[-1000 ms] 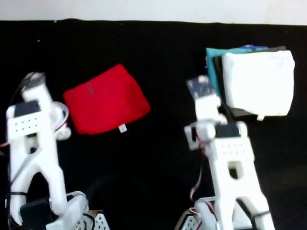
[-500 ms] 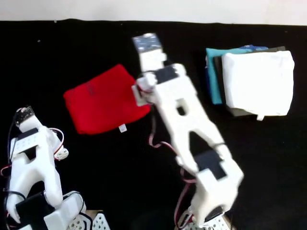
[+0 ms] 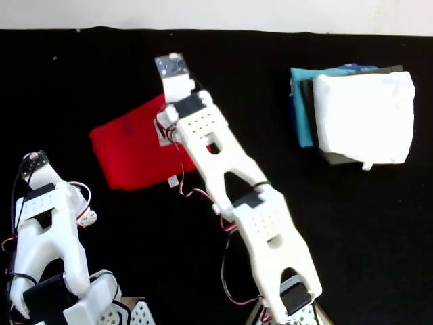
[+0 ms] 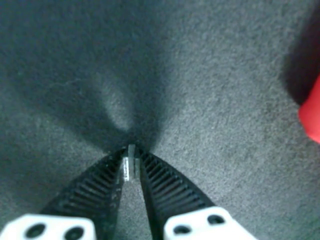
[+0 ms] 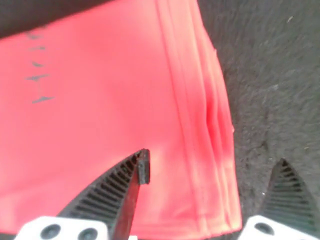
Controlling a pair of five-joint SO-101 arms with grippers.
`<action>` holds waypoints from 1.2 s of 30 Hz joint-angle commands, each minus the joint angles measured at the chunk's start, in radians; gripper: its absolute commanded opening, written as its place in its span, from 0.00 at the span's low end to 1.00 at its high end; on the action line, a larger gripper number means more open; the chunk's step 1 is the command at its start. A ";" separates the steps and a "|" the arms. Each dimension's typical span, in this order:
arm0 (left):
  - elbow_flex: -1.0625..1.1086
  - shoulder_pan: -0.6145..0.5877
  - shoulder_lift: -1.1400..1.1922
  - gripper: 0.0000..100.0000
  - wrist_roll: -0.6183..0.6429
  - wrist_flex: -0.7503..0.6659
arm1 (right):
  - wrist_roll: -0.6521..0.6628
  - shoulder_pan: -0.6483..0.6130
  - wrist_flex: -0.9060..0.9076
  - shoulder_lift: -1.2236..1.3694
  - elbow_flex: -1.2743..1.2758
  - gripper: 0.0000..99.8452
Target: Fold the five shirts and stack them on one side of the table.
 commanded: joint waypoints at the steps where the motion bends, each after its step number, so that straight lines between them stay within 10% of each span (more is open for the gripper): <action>1: 0.004 -0.004 -0.002 0.01 -0.003 -0.017 | -0.006 -0.012 0.004 0.087 -0.082 0.36; 7: 0.004 -0.004 -0.002 0.01 -0.003 -0.017 | -0.009 -0.001 0.038 0.217 -0.156 0.33; 12: 0.004 -0.004 -0.002 0.01 -0.003 -0.017 | -0.002 0.028 0.171 0.236 -0.203 0.00; 26: 0.004 -0.004 -0.002 0.01 -0.002 -0.018 | 0.178 0.329 0.489 0.196 -0.727 0.01; 36: 0.004 -0.004 -0.002 0.01 -0.002 -0.026 | 0.281 0.467 0.486 -0.369 -0.213 0.01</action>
